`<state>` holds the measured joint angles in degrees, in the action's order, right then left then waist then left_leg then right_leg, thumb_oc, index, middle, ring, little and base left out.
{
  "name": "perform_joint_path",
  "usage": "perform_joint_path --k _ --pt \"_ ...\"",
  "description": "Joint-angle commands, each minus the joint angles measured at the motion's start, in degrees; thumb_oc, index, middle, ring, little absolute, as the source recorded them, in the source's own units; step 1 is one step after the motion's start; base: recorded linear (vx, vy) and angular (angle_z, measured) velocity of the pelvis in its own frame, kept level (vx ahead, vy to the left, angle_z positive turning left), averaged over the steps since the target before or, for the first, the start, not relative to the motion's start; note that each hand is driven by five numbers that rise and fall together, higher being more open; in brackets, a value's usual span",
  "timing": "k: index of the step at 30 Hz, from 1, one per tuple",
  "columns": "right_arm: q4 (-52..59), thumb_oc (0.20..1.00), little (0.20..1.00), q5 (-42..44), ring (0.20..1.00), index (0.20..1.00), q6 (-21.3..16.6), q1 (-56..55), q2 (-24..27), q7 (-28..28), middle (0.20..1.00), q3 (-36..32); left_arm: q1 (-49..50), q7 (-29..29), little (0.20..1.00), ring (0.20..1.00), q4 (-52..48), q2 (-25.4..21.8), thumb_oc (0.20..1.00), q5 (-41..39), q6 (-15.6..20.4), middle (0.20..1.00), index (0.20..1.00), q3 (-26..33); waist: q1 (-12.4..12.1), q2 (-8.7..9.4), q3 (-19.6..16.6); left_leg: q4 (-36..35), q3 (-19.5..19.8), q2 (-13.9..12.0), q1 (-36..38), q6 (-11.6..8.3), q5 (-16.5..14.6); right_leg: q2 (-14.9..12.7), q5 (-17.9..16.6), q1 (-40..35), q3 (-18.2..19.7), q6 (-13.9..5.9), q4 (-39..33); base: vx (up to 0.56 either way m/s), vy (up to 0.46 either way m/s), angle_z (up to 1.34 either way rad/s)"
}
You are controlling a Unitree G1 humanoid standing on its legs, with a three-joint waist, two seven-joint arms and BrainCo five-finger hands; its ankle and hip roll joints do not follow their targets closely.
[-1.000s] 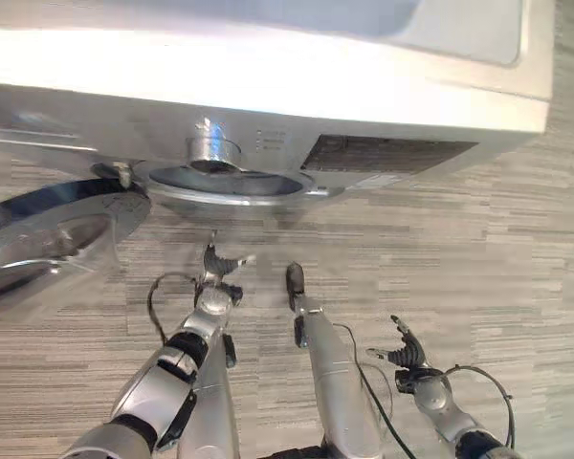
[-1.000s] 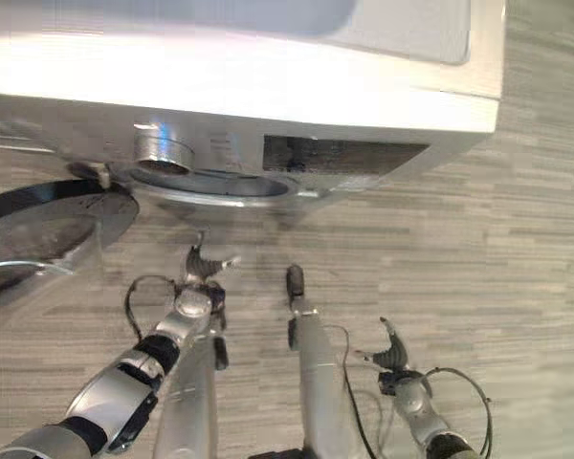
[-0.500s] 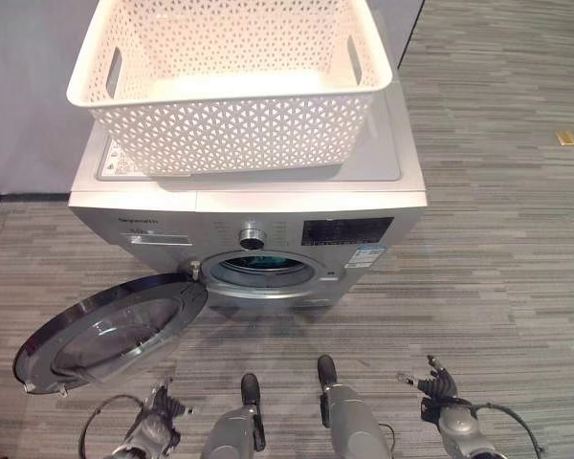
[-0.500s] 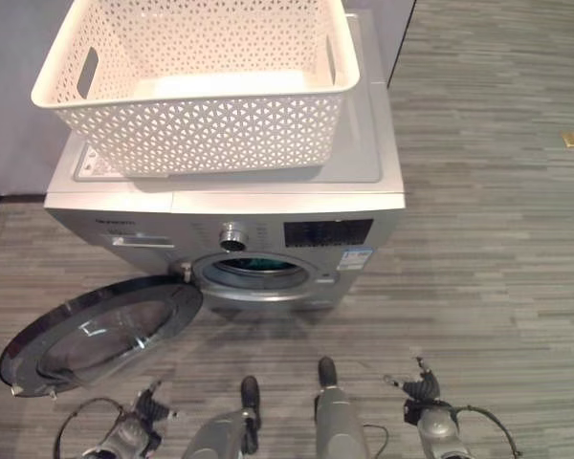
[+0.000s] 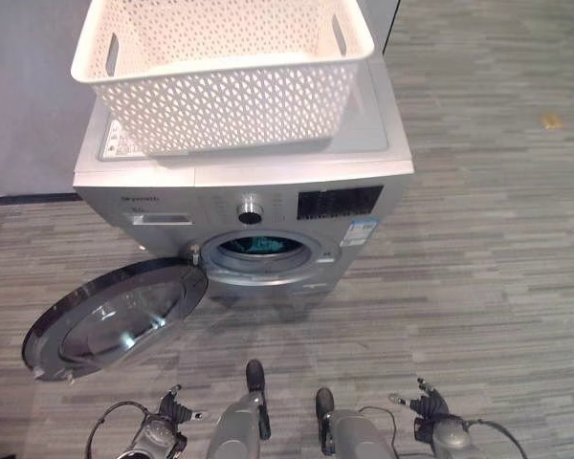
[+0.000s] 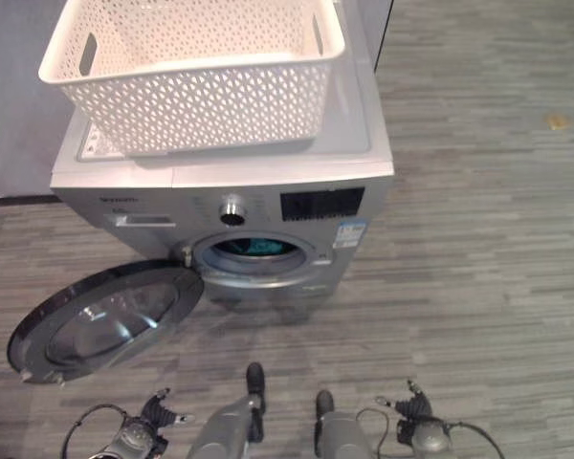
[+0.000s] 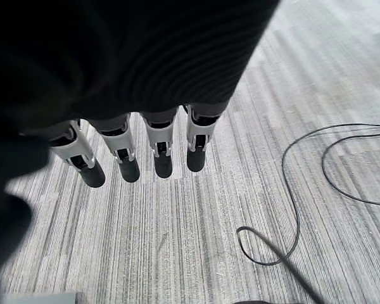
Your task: Grab the laundry basket,head to the washer,open it,put in the laundry and shut it.
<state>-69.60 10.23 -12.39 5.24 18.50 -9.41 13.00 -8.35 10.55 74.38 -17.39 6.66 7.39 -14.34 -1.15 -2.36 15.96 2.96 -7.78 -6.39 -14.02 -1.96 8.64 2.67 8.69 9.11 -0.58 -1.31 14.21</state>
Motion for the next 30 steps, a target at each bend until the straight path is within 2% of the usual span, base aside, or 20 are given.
perform_joint_path --k 1,2,5,6,7,8,11,12,13,14,15,17,20,22,23,25,28,29,30 --pt "3.3 1.000 1.000 -1.1 1.000 1.000 -0.1 -2.4 4.6 0.0 1.000 0.6 -2.2 0.6 1.000 1.000 -2.9 -2.0 1.000 -1.5 0.7 1.000 1.000 0.9 1.0 2.88 1.6 -0.5 3.0 4.8 -6.8 -0.37 2.9 0.9 -2.0 0.3 0.8 -1.75 -1.5 -0.24 -0.186 0.56" --pt "3.2 1.000 1.000 -1.2 1.000 1.000 -0.1 -2.9 5.4 0.0 1.000 0.2 -2.3 0.2 1.000 1.000 -3.6 -2.0 1.000 -1.3 0.9 1.000 1.000 0.6 1.3 2.70 1.9 -0.6 2.9 4.8 -7.2 -0.77 3.5 1.1 -2.0 0.3 -0.2 -1.62 -1.7 -0.22 -0.168 0.91" --pt "1.9 1.000 1.000 -0.6 1.000 1.000 -0.1 -4.5 7.8 -0.8 1.000 -2.8 -4.0 -0.5 1.000 1.000 -7.0 -3.0 1.000 1.1 1.1 1.000 1.000 -2.0 3.5 2.31 2.8 0.0 -4.3 3.1 -7.9 -1.44 2.5 0.4 -2.8 0.4 -3.6 -1.42 -2.7 -0.20 -0.037 0.84" --pt "0.9 1.000 1.000 -0.5 1.000 1.000 0.1 -4.2 8.0 -0.8 1.000 -2.8 -4.5 0.0 1.000 1.000 -6.8 -3.5 1.000 1.1 1.1 1.000 1.000 -1.8 3.1 2.89 3.2 1.0 -1.2 3.0 -7.7 -1.64 2.3 0.0 -3.0 0.4 -3.5 -1.46 -2.4 -0.13 0.049 0.88" --pt "0.9 1.000 1.000 -0.5 1.000 1.000 0.1 -4.1 8.0 -0.8 1.000 -2.8 -4.5 0.0 1.000 1.000 -6.8 -3.4 1.000 1.1 1.1 1.000 1.000 -1.8 3.0 2.78 3.1 1.0 -1.2 2.8 -7.8 -1.67 2.4 0.2 -3.2 0.5 -3.5 -1.43 -2.6 -0.18 0.072 0.61" --pt "-0.6 1.000 1.000 -0.5 1.000 1.000 0.5 -3.9 7.9 -0.6 1.000 -3.0 -5.3 0.2 1.000 1.000 -7.2 -4.2 1.000 0.3 1.0 1.000 1.000 -1.3 3.0 4.15 2.7 2.8 6.1 1.5 -7.2 -1.45 1.2 -1.2 -3.6 0.9 -3.6 -1.83 -2.1 -0.14 0.066 0.35" --pt "0.0 1.000 1.000 0.9 1.000 1.000 0.6 -5.4 7.3 -0.2 1.000 -5.2 -6.5 0.1 1.000 1.000 -7.6 -5.4 1.000 -0.7 1.2 1.000 1.000 -1.2 4.4 4.54 1.8 1.1 6.3 -5.2 -5.1 -2.67 2.5 -4.0 -2.8 0.9 -4.4 -2.43 -0.7 -0.07 0.158 0.04" --pt "0.0 1.000 1.000 0.9 1.000 1.000 0.7 -5.4 7.3 -0.2 1.000 -5.2 -6.6 0.1 1.000 1.000 -7.6 -5.3 1.000 -0.7 1.2 1.000 1.000 -1.2 4.4 4.45 1.7 1.1 6.4 -5.3 -5.2 -2.69 2.6 -3.9 -2.9 1.1 -4.4 -2.40 -0.8 0.01 0.265 0.30" --pt "0.2 1.000 1.000 0.9 1.000 1.000 0.6 -5.3 7.6 0.3 1.000 -4.6 -6.6 0.2 1.000 1.000 -8.4 -6.5 1.000 -2.1 1.3 1.000 1.000 -0.6 4.3 4.68 1.6 0.3 10.6 -7.4 -2.3 -3.46 2.4 -4.5 -2.5 2.3 -3.1 -2.98 1.9 0.00 0.287 0.24" --pt "0.5 1.000 1.000 0.9 1.000 1.000 0.6 -5.4 7.7 0.5 1.000 -4.5 -7.1 0.3 1.000 1.000 -8.9 -6.6 1.000 -2.2 1.4 1.000 1.000 -1.0 4.2 4.63 1.9 0.7 12.3 -7.2 -2.4 -3.94 2.5 -5.1 -2.4 2.2 -2.6 -3.40 2.3 -0.01 0.406 -0.08" --pt "0.9 1.000 1.000 1.0 1.000 1.000 0.7 -5.0 7.7 1.1 1.000 -4.3 -7.1 -0.1 1.000 1.000 -9.6 -6.9 1.000 -2.9 1.6 1.000 1.000 -0.8 4.2 4.73 2.4 2.4 13.6 -6.4 -1.8 -4.14 0.5 -5.7 -2.3 2.5 -1.5 -3.91 3.3 -0.01 0.321 -0.09" --pt "1.1 1.000 1.000 1.0 1.000 1.000 0.9 -4.8 7.9 1.5 1.000 -4.4 -7.0 0.0 1.000 1.000 -11.0 -6.9 1.000 -3.6 2.2 1.000 1.000 -0.8 4.5 5.09 3.1 6.3 12.3 -5.0 -2.4 -4.43 -3.1 -7.8 -3.0 2.2 -0.3 -5.04 2.7 -0.01 0.369 -0.17" --pt "1.4 1.000 1.000 -0.7 1.000 1.000 1.1 -4.5 8.1 1.5 1.000 -3.9 -6.8 -0.4 1.000 1.000 -14.7 -7.9 1.000 -3.5 3.0 1.000 1.000 -1.9 4.2 6.08 4.2 13.3 10.2 -1.5 -4.8 -3.78 -8.1 -11.1 -6.2 1.9 1.8 -6.86 -0.2 0.01 0.359 -0.29" --pt "3.6 1.000 1.000 -1.2 1.000 1.000 1.0 -4.5 8.0 1.7 1.000 -3.4 -5.7 0.1 1.000 1.000 -18.3 -9.2 1.000 -3.8 3.8 1.000 1.000 -1.4 4.2 6.60 4.5 16.0 8.8 -0.1 -6.3 -3.36 -10.9 -13.4 -8.9 2.0 3.2 -8.48 -4.2 -0.02 0.294 -0.33" --pt "3.6 1.000 1.000 -1.3 1.000 1.000 1.0 -4.5 8.0 1.7 1.000 -3.4 -5.6 0.1 1.000 1.000 -18.3 -9.2 1.000 -3.8 3.7 1.000 1.000 -1.4 4.1 6.60 4.4 16.1 8.8 -0.1 -6.4 -3.32 -11.0 -13.4 -8.9 2.0 3.2 -8.51 -4.3 -0.03 0.289 -0.23" --pt "4.4 1.000 1.000 -2.3 1.000 1.000 1.1 -4.4 7.8 1.9 1.000 -2.7 -3.4 -0.1 1.000 1.000 -23.7 -10.7 1.000 -4.2 4.0 1.000 1.000 -0.1 3.5 7.13 4.8 21.3 7.2 1.2 -8.6 -2.49 -14.8 -16.2 -11.4 1.7 4.0 -9.53 -7.5 0.01 0.297 -0.33" --pt "4.6 1.000 1.000 -4.0 1.000 1.000 1.3 -3.6 7.8 1.6 1.000 -2.3 -0.5 -0.3 1.000 1.000 -28.9 -12.2 1.000 -3.3 4.4 1.000 1.000 0.6 2.1 7.16 4.9 24.7 6.7 2.1 -9.6 -1.31 -17.7 -18.4 -13.9 1.0 4.1 -10.43 -9.7 0.05 0.248 -0.17" --pt "5.7 1.000 1.000 -4.4 1.000 1.000 1.2 -2.7 7.5 1.5 1.000 -2.7 2.1 -0.2 1.000 1.000 -35.2 -14.3 1.000 -1.1 4.7 1.000 1.000 1.8 0.6 6.95 4.4 24.3 6.1 3.0 -9.0 -0.45 -18.5 -19.6 -17.2 1.0 2.5 -10.95 -11.0 0.08 0.278 0.04" --pt "5.8 1.000 1.000 -5.0 1.000 1.000 1.1 -2.1 7.6 1.4 1.000 -2.6 3.6 0.1 1.000 1.000 -38.1 -15.3 1.000 -0.5 4.9 1.000 1.000 2.7 -0.7 7.03 4.2 23.3 5.1 2.9 -7.8 -0.40 -18.6 -20.2 -19.5 1.5 -1.0 -11.04 -11.2 0.09 0.325 0.02"
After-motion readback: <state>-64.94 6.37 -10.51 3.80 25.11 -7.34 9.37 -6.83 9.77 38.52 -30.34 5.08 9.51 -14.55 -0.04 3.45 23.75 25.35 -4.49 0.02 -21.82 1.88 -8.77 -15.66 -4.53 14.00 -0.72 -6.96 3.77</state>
